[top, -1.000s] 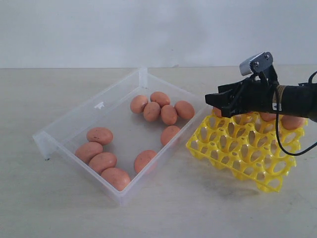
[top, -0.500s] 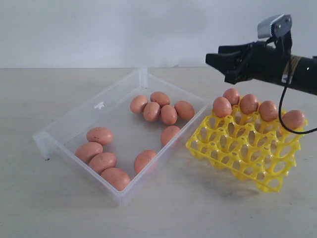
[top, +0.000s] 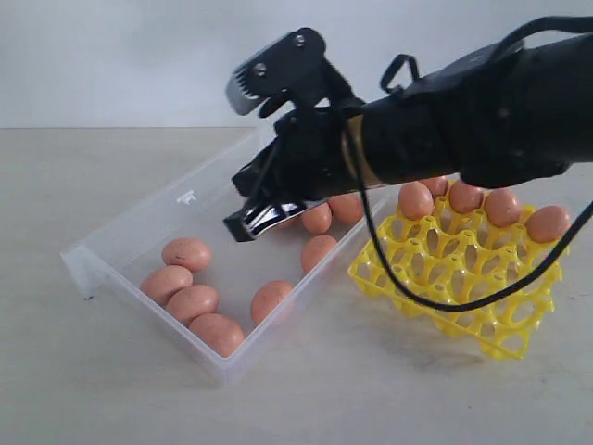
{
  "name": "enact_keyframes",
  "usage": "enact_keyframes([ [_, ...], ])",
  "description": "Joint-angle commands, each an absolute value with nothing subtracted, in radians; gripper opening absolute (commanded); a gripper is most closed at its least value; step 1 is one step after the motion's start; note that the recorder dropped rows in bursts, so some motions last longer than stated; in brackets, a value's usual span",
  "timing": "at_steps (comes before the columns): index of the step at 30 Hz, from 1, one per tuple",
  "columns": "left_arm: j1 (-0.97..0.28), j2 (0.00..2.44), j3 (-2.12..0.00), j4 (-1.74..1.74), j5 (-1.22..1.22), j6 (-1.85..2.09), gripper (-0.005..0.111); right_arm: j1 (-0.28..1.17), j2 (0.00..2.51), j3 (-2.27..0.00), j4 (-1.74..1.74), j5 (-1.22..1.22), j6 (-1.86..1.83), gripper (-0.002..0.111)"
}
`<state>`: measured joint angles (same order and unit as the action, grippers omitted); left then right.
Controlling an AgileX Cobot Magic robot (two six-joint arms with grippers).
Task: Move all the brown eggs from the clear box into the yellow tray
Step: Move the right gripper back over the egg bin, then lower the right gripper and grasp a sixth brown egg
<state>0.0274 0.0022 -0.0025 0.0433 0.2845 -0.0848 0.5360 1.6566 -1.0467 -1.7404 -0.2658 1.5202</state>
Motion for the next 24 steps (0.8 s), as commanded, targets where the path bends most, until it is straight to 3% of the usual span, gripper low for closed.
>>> enact_keyframes([
  [1, 0.025, 0.000, 0.000, 0.041, 0.279, -0.083, 0.004, 0.662, 1.688, -1.080, -1.744, -0.243, 1.242, 0.000],
  [3, 0.025, 0.000, 0.000, 0.041, 0.279, -0.083, 0.004, 0.753, 1.686, -1.082, -1.744, -0.078, 1.116, 0.000],
  [6, 0.025, 0.000, 0.000, 0.041, 0.277, -0.083, 0.004, 0.900, 1.706, -1.107, -1.712, 0.512, 1.007, 0.000],
  [8, 0.025, 0.000, 0.000, 0.041, 0.277, -0.083, 0.004, 0.941, 1.744, -1.175, -1.514, 0.786, 0.822, 0.000],
  [12, 0.025, 0.000, 0.000, 0.041, 0.277, -0.083, 0.004, 0.839, 1.805, -1.390, -0.713, 0.821, 0.195, 0.000],
  [17, 0.025, 0.000, 0.000, 0.041, 0.277, -0.083, 0.004, 0.601, 1.911, -1.659, 0.365, 1.012, -0.640, 0.000],
  [20, 0.025, 0.000, 0.000, 0.041, 0.277, -0.083, 0.004, 0.535, 1.985, -1.761, 0.578, 1.060, -0.839, 0.000],
  [24, 0.025, 0.000, 0.000, 0.041, 0.277, -0.083, 0.004, 0.530, 2.065, -1.842, 0.564, 0.983, -0.922, 0.000],
])
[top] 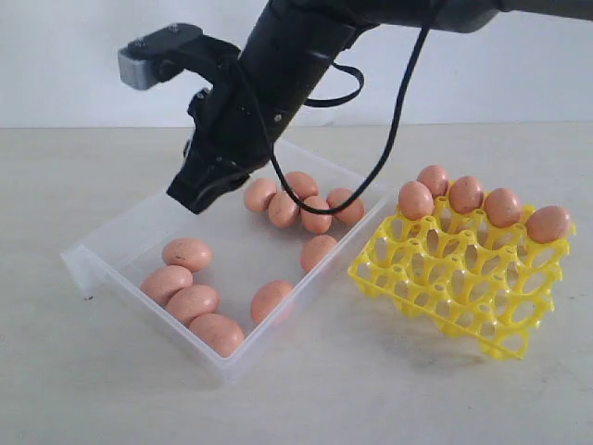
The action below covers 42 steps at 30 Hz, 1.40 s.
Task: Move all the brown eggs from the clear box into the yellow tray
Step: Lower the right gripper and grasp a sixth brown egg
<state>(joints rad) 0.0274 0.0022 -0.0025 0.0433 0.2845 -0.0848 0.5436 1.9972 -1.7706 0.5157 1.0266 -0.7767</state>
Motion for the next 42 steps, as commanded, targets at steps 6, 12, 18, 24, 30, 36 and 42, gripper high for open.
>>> enact_keyframes([
  [6, 0.025, 0.000, 0.000, 0.041, 0.277, -0.083, 0.004, 0.541, 2.178, -1.873, 0.572, 0.940, -0.979, 0.020],
  [12, 0.025, 0.000, 0.000, 0.041, 0.277, -0.083, 0.004, 0.551, 2.256, -1.873, 0.572, 0.763, -0.977, 0.044],
  [18, 0.025, 0.000, 0.000, 0.041, 0.277, -0.083, 0.004, 0.568, 2.308, -1.873, 0.572, 0.645, -0.970, 0.044],
  [24, 0.025, 0.000, 0.000, 0.041, 0.277, -0.083, 0.004, 0.570, 2.341, -1.873, 0.568, 0.647, -0.955, 0.044],
  [30, 0.025, 0.000, 0.000, 0.041, 0.277, -0.083, 0.004, 0.570, 2.375, -1.873, 0.567, 0.658, -0.922, 0.044],
  [36, 0.025, 0.000, 0.000, 0.041, 0.279, -0.083, 0.004, 0.568, 2.385, -1.873, 0.562, 0.654, -0.922, 0.036],
  [42, 0.025, 0.000, 0.000, 0.041, 0.279, -0.083, 0.004, 0.568, 2.385, -1.873, 0.533, 0.660, -0.892, 0.000],
])
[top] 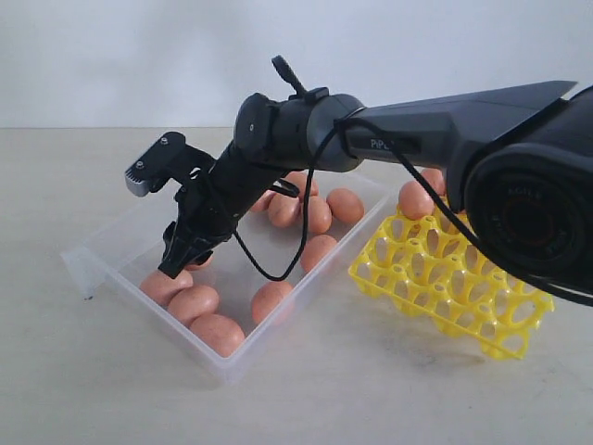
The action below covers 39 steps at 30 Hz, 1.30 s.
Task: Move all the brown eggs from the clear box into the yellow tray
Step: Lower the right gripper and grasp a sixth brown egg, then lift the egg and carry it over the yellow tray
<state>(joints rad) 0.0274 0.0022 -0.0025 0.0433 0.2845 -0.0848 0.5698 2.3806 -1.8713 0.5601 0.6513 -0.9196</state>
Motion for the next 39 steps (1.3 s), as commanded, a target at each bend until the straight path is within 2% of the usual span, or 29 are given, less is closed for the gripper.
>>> enact_keyframes([
  [1, 0.025, 0.000, 0.000, 0.041, 0.279, -0.083, 0.004, 0.568, 2.385, -1.873, 0.533, 0.660, -0.887, 0.000],
  [24, 0.025, 0.000, 0.000, 0.041, 0.279, -0.083, 0.004, 0.568, 2.238, -1.839, 0.516, 0.537, -0.502, 0.000],
  [34, 0.025, 0.000, 0.000, 0.041, 0.277, -0.083, 0.004, 0.635, 2.008, -1.450, 0.538, 0.051, -0.507, 0.000],
  [39, 0.025, 0.000, 0.000, 0.041, 0.277, -0.083, 0.004, 0.649, 1.929, -1.338, 0.536, 0.035, -0.585, 0.000],
])
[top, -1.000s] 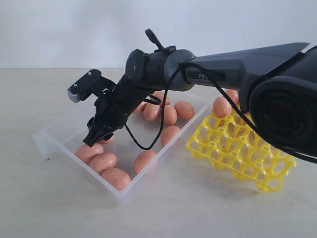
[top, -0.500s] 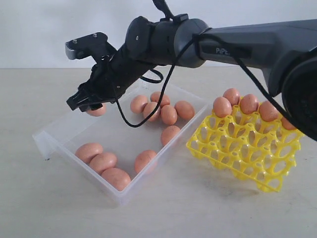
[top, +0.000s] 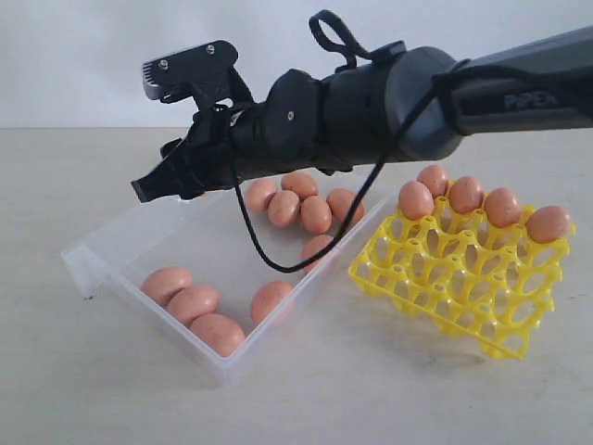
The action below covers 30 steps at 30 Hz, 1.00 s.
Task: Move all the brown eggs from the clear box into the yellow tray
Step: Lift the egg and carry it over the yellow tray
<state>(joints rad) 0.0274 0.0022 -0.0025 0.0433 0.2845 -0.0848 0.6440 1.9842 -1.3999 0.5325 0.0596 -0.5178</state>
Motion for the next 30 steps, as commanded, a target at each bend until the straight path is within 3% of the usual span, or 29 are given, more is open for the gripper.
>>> enact_keyframes([
  [1, 0.025, 0.000, 0.000, 0.041, 0.277, -0.083, 0.004, 0.649, 1.927, -1.333, 0.536, 0.044, -0.602, 0.000],
  [9, 0.025, 0.000, 0.000, 0.041, 0.279, -0.083, 0.004, 0.649, 1.876, -1.291, 0.569, -0.056, -0.479, 0.000],
  [19, 0.025, 0.000, 0.000, 0.041, 0.276, -0.083, 0.004, 0.643, 1.598, -0.888, 0.281, -0.407, -0.120, 0.000],
  [24, 0.025, 0.000, 0.000, 0.041, 0.276, -0.083, 0.004, 0.517, 1.464, -0.711, 0.263, -0.505, -0.014, 0.000],
  [30, 0.025, 0.000, 0.000, 0.041, 0.278, -0.083, 0.004, 0.225, 1.421, -0.660, 0.193, -0.503, 0.122, 0.000],
])
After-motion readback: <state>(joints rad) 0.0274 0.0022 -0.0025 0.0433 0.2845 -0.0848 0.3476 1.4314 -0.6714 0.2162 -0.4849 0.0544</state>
